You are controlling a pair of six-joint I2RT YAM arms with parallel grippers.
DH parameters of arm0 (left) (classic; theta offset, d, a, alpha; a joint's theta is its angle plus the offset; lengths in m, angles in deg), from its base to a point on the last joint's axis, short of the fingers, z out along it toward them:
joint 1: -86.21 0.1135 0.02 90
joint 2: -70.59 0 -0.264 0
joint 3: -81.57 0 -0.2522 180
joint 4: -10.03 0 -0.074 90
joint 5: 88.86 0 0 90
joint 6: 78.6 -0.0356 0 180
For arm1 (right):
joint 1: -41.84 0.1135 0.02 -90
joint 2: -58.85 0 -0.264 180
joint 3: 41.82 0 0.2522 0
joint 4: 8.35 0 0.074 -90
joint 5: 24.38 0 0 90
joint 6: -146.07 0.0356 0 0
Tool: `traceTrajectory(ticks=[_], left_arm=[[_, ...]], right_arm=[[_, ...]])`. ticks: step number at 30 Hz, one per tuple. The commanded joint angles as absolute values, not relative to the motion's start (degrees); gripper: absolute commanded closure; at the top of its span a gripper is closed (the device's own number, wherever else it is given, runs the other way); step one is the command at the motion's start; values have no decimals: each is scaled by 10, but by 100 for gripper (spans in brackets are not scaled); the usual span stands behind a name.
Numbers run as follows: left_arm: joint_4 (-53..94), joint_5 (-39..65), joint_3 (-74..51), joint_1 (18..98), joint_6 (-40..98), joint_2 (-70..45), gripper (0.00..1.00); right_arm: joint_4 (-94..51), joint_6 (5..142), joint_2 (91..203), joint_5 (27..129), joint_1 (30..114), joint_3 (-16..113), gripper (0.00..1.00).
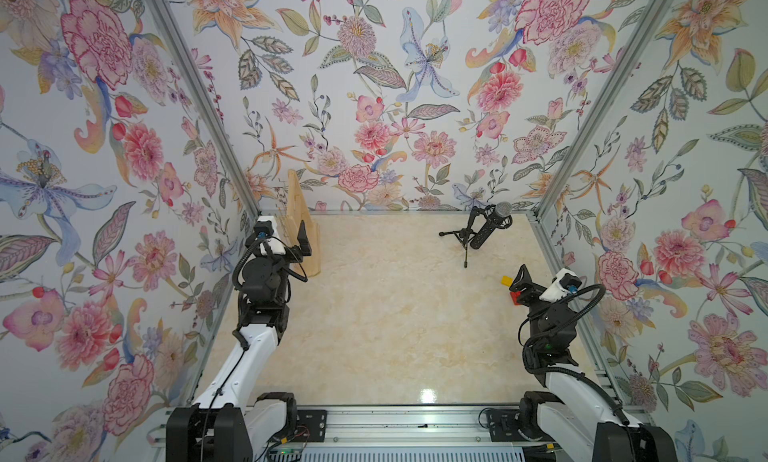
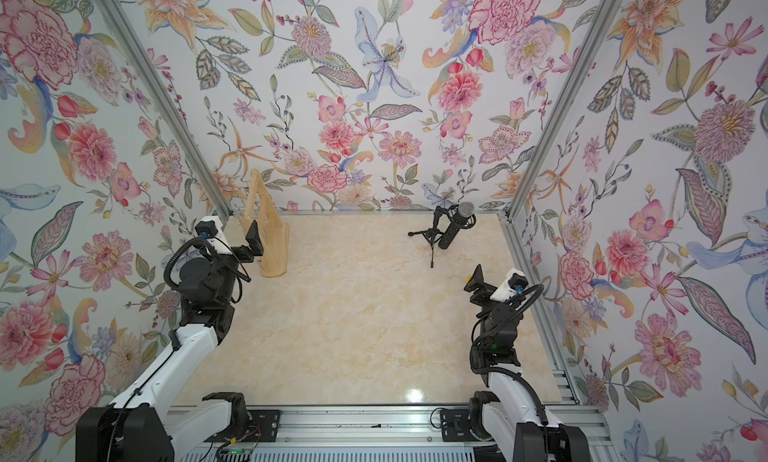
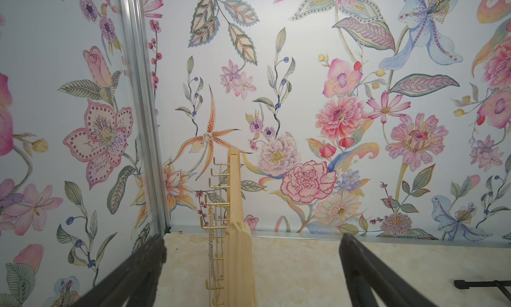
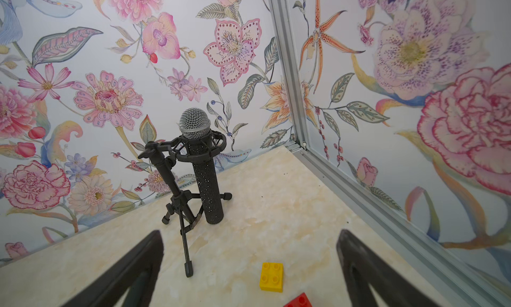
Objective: Take the necklace off the jewelry display stand
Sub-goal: Move the stand to the center of the board.
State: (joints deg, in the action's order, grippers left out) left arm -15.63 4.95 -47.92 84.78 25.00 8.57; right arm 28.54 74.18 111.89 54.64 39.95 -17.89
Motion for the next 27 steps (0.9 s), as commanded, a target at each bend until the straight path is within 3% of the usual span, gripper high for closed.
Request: traceTrajectory(ticks=[1,5,11,14,18,27], left_arm=[[-145,59,-482,844,299,88,1],[-102,59,-451,843,366,79,1],[73,169,-308,799,356,54,1],[184,122,-235,722,285,38,1],[224,61,-229,660,241,42,1],[216,8,-273,656,264,48,1]], right_arm=[[320,798,1117,542,393,-199,0],[298,886,1109,464,373,-219,0],[208,904,1110,507,356,-178,0],[182,888,1111,542,365,-155,0],[89,849,1096,564,420,-97,0],[-42,724,1143,653,636,56,1]])
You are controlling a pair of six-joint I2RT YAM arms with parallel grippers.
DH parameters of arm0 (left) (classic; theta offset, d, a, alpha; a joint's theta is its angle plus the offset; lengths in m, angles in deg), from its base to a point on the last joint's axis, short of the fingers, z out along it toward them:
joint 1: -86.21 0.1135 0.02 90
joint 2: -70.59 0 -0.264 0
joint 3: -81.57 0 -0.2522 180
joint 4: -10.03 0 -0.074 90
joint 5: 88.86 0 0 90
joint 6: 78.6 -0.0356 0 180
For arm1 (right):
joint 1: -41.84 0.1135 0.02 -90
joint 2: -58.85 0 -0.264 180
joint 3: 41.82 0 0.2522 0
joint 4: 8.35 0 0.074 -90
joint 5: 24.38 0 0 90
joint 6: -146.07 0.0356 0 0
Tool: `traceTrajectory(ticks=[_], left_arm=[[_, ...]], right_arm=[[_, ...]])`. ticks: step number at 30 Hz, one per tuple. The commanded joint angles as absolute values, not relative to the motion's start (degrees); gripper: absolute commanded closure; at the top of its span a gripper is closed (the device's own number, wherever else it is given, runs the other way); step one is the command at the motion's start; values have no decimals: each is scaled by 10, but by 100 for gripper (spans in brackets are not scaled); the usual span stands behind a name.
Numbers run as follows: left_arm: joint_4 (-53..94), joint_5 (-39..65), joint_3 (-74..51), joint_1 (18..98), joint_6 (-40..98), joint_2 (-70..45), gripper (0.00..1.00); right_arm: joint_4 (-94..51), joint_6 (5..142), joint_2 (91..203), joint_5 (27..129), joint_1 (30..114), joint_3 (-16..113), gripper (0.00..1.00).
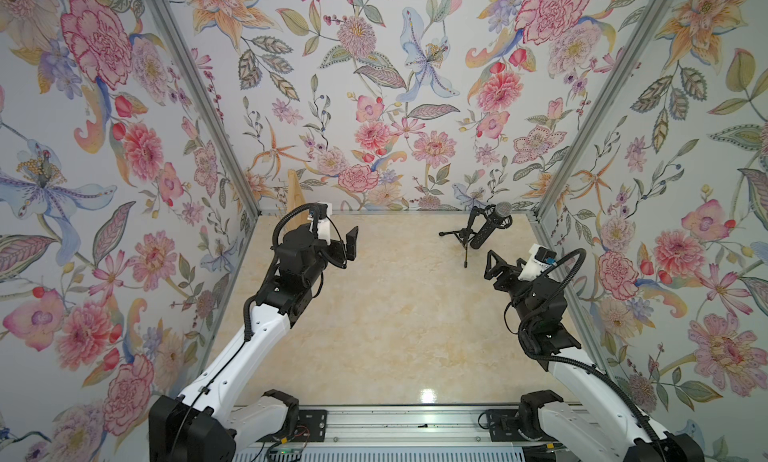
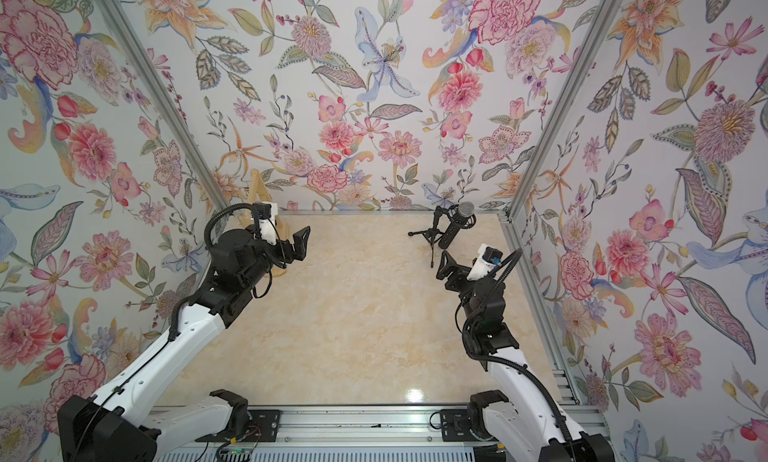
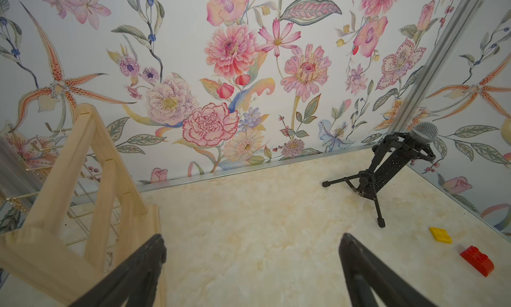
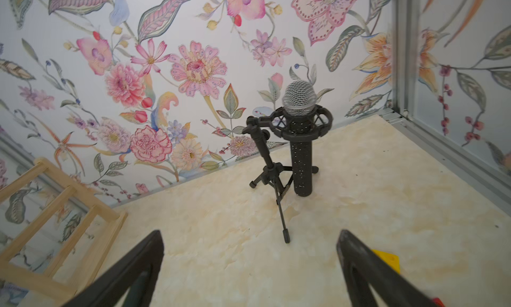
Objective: Take the necklace off the jewelry display stand
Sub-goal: Move the stand to the center of the board.
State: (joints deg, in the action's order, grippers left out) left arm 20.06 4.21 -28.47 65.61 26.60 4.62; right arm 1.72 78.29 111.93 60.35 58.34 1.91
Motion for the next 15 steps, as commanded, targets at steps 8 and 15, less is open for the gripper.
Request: traceTrajectory(ticks=[8,15], left_arm=[[292,61,-179,702,330,30,1],[410,81,-64,818,386,-37,1]], right_arm=[[-21,616,1257,726,837,110,1],[114,571,1326,729,928,39,1]])
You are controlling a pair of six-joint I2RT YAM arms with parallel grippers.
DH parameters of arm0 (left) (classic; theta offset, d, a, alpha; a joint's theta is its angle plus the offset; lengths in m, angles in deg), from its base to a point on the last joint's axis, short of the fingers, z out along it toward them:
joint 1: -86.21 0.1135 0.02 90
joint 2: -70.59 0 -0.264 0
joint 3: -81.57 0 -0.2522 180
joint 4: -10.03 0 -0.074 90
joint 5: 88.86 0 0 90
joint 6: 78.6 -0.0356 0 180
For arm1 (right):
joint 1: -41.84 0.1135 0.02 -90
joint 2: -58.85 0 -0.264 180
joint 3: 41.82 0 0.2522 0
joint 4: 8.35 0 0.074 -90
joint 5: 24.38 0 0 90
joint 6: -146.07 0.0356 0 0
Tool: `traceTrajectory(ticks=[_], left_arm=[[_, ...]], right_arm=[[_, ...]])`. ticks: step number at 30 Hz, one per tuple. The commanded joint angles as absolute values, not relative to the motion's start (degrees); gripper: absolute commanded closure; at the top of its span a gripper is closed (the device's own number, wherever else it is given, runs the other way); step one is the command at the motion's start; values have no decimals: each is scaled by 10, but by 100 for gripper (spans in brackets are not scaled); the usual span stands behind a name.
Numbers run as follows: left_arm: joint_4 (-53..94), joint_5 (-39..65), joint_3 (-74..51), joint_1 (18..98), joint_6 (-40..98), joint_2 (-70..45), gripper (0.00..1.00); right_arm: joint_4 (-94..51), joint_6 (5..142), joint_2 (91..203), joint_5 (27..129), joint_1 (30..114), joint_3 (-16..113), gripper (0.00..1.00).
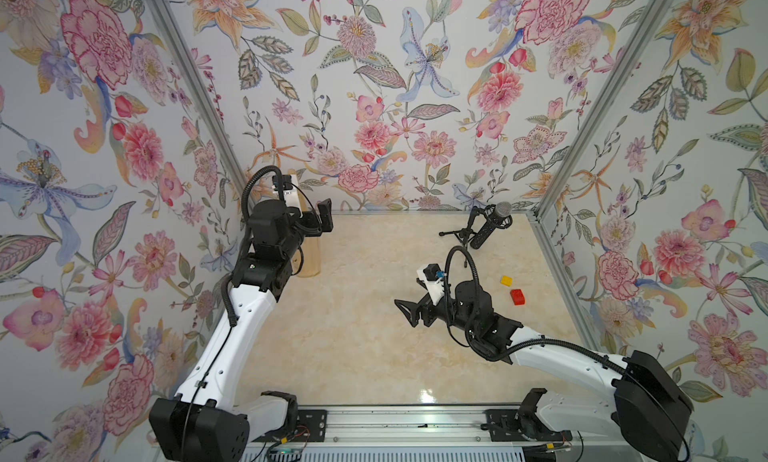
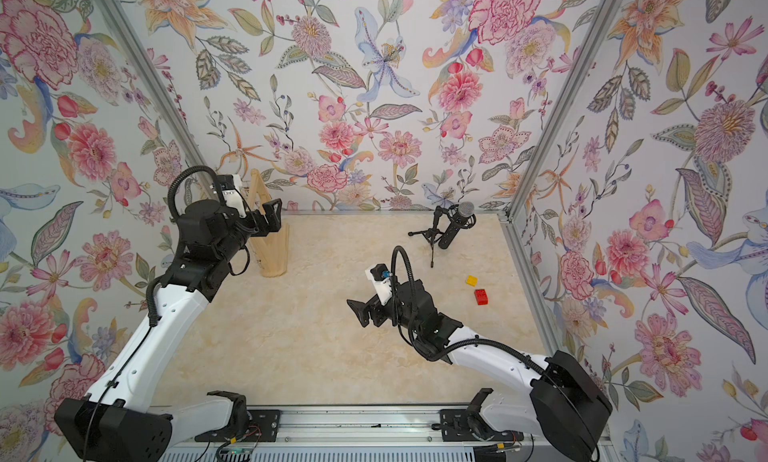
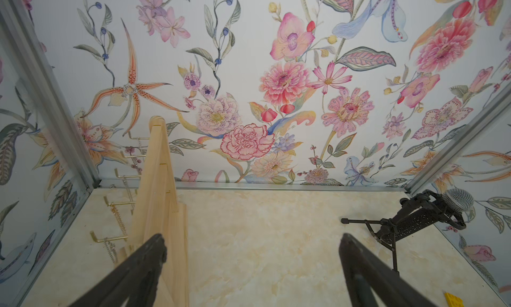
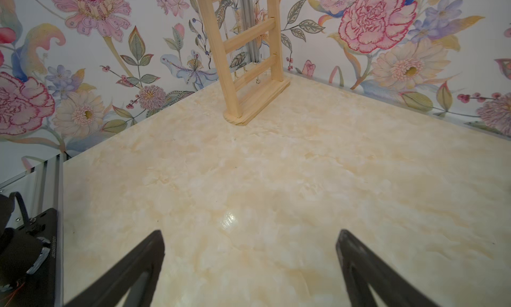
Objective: Take the necklace off the jewelry display stand
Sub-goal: Move the stand to the center of the board.
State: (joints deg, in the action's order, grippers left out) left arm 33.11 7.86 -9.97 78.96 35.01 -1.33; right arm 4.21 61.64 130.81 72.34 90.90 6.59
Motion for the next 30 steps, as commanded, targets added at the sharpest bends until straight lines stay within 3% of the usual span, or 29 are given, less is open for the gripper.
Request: traceTrajectory(ticks=[1,5,11,19,30], left_arm=[[425,67,-50,826,385,-45,1],[478,6,2,854,370,-87,6],[493,-7,23,881,366,-140,13],[499,38,52,882,366,-205,25],[495,5,38,857,379,-211,27]], right_arm=[[128,565,1334,720,934,30,1],[169,569,1360,720,936,16,0],[179,563,1394,713,942,18,0],[150,529,1418,691,973,40,0],[145,523,1419,682,980,43,0]])
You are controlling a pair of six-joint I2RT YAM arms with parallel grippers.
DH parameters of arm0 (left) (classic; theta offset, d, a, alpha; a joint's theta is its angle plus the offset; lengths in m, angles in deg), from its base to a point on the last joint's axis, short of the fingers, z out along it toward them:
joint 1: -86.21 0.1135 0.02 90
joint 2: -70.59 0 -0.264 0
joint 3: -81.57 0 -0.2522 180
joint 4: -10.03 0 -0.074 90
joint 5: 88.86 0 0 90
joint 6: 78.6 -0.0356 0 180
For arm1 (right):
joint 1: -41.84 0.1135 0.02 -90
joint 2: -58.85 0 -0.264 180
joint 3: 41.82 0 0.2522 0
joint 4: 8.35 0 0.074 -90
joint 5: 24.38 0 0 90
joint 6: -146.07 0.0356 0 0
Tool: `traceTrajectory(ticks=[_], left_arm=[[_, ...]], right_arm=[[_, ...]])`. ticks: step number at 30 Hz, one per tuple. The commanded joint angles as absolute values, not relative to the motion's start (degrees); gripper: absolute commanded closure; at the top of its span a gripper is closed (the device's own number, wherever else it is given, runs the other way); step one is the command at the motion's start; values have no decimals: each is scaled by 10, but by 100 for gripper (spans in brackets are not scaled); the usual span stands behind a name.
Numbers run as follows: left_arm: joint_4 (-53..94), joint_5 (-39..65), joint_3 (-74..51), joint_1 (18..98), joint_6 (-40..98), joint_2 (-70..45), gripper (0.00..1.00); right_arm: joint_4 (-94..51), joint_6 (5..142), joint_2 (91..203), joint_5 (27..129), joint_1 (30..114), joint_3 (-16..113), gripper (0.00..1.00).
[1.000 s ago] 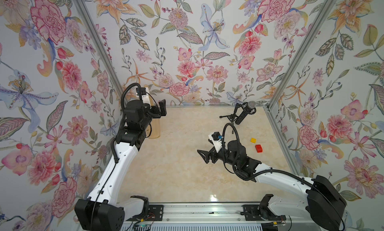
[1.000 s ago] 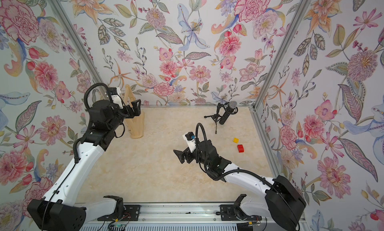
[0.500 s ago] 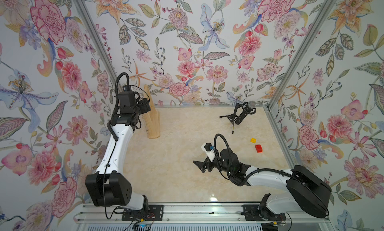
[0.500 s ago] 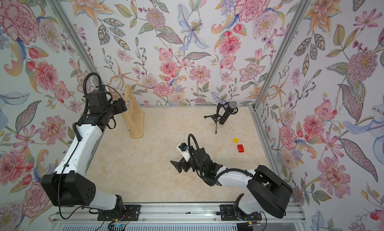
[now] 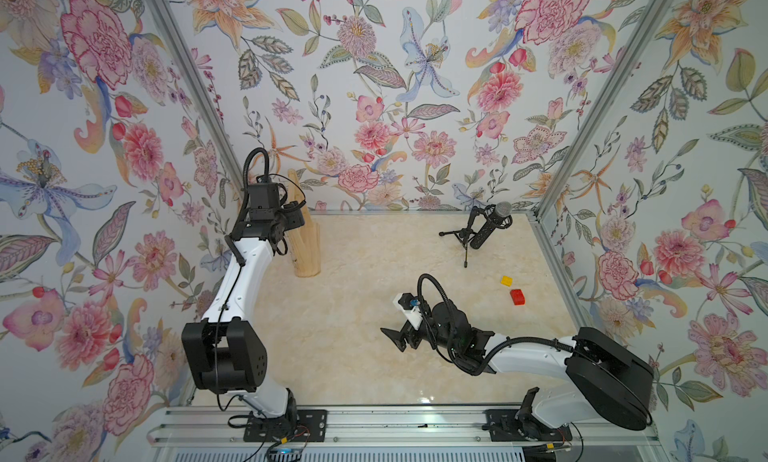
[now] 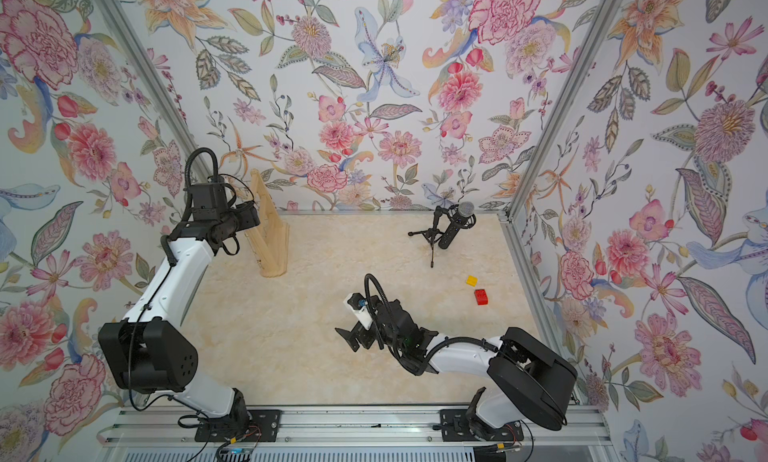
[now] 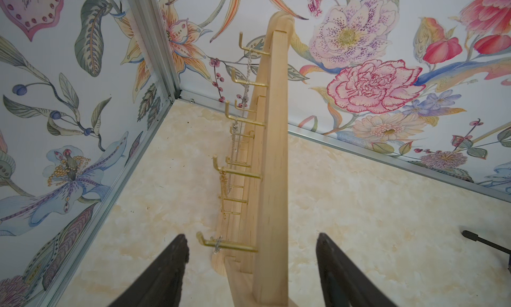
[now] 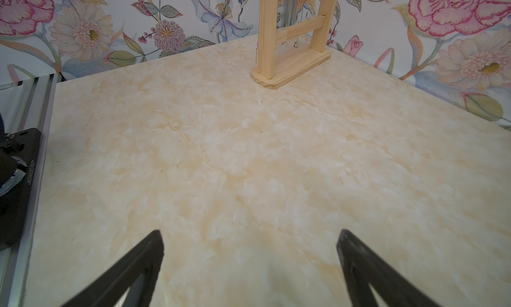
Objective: Take the necklace off the jewelry display stand
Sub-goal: Move the stand to the center of the board.
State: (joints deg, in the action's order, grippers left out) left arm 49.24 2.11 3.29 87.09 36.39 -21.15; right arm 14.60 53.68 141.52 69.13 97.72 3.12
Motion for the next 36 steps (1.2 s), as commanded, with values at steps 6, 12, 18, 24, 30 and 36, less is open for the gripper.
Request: traceTrajectory(ticks=[6,12,18,24,30,36], left_arm=[[499,-5,43,836,385,-218,32],[494,-6,41,827,402,-217,40],[486,7,42,802,419,-222,40],[477,11,49,775,435,-231,40],[473,9,62,750,449,-245,36],[464,17,71,734,467,-251,29]], right_arm=[[143,520,1419,678,982,44,0],[137,515,1418,674,985,46,0],[132,514,1420,671,985,49,0],[128,513,1422,667,987,52,0],[123,513,1424,665,987,54,0],[121,513,1424,662,987,56,0]])
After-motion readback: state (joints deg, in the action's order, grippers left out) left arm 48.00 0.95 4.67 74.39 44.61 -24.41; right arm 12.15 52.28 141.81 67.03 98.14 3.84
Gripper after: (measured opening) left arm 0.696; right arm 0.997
